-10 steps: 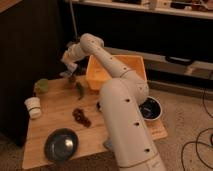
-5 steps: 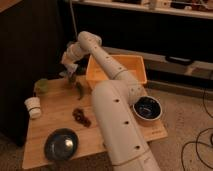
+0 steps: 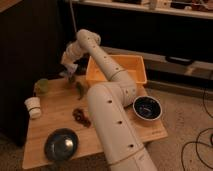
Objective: Place towel in metal cup
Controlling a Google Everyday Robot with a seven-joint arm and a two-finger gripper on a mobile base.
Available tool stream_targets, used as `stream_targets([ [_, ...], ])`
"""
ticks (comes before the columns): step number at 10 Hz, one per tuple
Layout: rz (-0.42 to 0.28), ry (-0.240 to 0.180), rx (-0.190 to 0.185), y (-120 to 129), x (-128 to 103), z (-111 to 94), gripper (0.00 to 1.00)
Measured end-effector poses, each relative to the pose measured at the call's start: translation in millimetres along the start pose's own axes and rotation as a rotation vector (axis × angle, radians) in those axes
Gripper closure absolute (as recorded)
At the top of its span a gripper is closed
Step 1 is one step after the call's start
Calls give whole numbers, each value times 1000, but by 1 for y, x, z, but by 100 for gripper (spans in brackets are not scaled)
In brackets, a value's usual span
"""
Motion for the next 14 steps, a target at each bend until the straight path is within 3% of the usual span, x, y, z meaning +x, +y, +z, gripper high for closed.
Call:
stream_targets([
  [1,-5,26,27,-7,7,7,100],
  [2,5,21,46,-12,10,8,100],
  [6,80,-129,136,-24,9,-6,100],
  [8,78,-156,143,-18,2,-4,100],
  [12,7,-145,130,4,-10,9,100],
  [14,-8,-122,145,3,-8,13,100],
])
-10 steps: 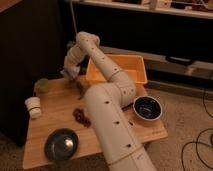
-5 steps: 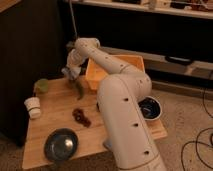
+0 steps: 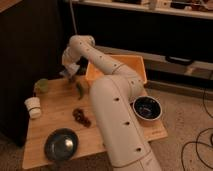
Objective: Place towel in metal cup
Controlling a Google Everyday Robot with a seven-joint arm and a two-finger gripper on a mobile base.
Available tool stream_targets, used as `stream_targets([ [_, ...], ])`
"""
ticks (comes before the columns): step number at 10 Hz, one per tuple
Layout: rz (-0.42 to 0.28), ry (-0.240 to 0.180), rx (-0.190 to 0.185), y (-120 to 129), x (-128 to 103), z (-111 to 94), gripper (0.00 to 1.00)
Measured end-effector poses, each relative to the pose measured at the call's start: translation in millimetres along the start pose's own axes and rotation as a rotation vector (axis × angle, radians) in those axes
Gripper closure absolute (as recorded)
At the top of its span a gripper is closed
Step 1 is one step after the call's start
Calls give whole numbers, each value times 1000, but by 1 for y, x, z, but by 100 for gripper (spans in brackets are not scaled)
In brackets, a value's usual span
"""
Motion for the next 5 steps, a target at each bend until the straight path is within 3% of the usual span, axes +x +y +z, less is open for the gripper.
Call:
stream_targets([
  [5,-10,85,39,-10,13,15,100],
])
